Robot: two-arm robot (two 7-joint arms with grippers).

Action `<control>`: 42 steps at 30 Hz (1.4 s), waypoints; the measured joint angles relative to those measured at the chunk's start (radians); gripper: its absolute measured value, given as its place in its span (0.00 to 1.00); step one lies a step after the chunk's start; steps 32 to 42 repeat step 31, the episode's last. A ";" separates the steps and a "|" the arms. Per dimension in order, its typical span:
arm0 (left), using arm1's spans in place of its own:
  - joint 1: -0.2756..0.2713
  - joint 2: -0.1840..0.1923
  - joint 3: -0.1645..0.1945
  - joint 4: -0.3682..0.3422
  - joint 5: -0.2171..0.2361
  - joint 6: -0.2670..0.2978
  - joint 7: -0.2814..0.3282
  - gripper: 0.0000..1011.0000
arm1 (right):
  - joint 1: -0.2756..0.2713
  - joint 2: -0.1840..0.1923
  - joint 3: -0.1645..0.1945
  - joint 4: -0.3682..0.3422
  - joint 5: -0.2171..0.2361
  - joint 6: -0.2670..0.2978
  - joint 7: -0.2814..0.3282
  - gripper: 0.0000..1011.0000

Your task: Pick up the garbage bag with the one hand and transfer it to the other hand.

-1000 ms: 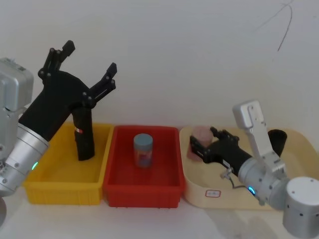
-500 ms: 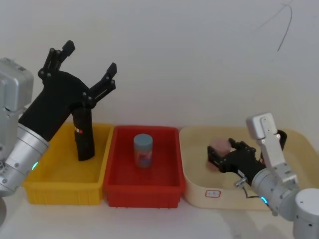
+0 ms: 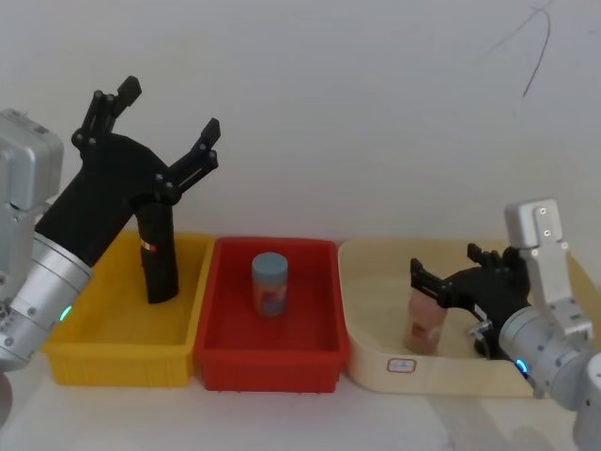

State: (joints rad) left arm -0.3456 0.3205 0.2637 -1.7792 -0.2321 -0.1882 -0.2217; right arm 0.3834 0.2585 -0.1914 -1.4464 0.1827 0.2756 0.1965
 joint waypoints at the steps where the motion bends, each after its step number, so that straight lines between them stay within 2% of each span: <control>1: 0.000 0.000 0.000 0.000 0.000 0.000 0.000 0.99 | -0.006 0.000 0.006 -0.012 0.005 0.000 0.001 0.99; 9: 0.000 0.000 0.000 0.000 0.000 0.000 0.000 0.99 | -0.047 0.004 0.033 -0.101 0.041 0.001 0.020 0.99; 22: 0.000 0.000 0.000 0.000 0.000 0.000 0.000 0.99 | -0.134 0.022 0.043 -0.228 0.087 0.028 0.049 0.99; 31: 0.000 0.000 0.000 0.000 0.000 0.000 0.000 0.99 | -0.169 0.031 0.044 -0.273 0.104 0.039 0.058 0.99; 42: 0.000 0.000 0.000 0.000 0.000 0.000 0.000 0.99 | -0.169 0.031 0.044 -0.273 0.104 0.039 0.058 0.99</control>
